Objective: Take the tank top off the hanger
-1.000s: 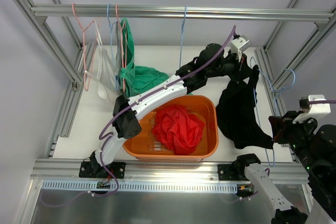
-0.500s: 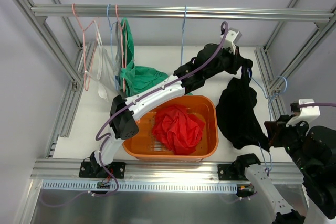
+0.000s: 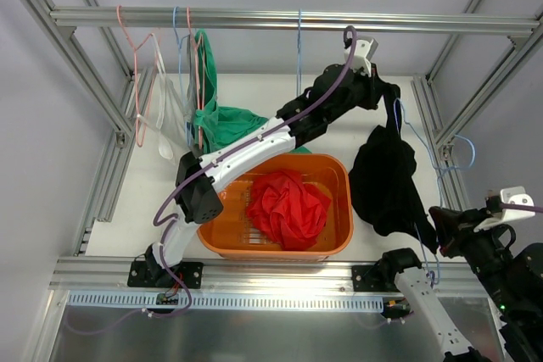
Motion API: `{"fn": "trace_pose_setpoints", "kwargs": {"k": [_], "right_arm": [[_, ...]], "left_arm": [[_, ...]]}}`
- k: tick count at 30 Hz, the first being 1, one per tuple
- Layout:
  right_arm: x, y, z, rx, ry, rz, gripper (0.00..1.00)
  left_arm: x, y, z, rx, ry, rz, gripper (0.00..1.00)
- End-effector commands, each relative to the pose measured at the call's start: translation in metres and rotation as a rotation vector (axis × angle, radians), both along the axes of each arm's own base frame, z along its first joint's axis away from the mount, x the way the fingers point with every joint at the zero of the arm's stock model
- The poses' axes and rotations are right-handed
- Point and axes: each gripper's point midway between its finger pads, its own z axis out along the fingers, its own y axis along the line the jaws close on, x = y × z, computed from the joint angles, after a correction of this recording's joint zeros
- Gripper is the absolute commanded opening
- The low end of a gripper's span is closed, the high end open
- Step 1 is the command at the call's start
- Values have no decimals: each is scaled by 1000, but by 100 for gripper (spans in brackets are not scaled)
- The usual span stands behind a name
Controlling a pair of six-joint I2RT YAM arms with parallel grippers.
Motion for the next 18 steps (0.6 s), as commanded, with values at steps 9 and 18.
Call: {"fn": "trace_pose_setpoints", "kwargs": {"k": [9,18], "right_arm": [[57,-29,71,84,-524,-228,0],[93,-11,149,-43,-876,-173,0]], "left_arm": [[-90,-7,51,-175,-39,-334,0],[-157,-32,-1,-99,17,-671,0]]}}
